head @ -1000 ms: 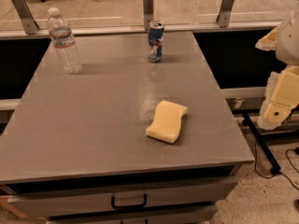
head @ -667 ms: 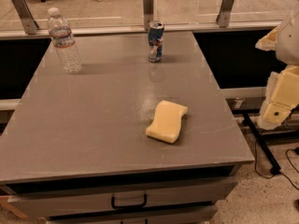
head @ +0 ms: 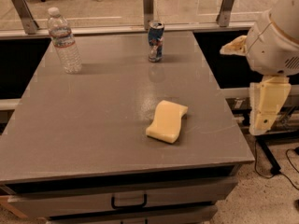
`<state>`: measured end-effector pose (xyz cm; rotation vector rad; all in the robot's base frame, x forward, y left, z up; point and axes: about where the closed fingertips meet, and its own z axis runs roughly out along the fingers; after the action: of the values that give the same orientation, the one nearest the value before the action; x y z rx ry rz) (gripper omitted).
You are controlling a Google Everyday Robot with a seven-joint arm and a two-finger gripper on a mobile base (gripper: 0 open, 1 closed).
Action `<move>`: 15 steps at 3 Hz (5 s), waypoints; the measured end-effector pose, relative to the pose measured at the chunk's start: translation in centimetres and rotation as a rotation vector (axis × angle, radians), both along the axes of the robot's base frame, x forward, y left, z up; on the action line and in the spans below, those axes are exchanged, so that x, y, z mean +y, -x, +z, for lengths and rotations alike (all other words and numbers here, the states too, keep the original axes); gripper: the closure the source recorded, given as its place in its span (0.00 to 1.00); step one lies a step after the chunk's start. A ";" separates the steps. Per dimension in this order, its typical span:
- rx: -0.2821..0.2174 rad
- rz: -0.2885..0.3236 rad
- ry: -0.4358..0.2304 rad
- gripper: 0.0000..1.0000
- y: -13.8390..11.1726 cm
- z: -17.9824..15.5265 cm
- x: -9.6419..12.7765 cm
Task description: Move sponge near redbull can
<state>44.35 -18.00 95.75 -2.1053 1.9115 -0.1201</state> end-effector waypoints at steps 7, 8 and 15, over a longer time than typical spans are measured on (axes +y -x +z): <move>-0.084 1.024 0.008 0.00 -1.1 -8.0 13.3; -0.092 1.105 0.107 0.00 -1.7 -9.2 14.8; -0.071 0.986 0.257 1.00 -7.8 -10.9 14.2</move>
Offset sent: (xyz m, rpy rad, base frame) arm 0.0190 0.0798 -0.0337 -0.1001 -0.2803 0.7169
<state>52.17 -3.82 84.82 -2.8955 0.6705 -0.2197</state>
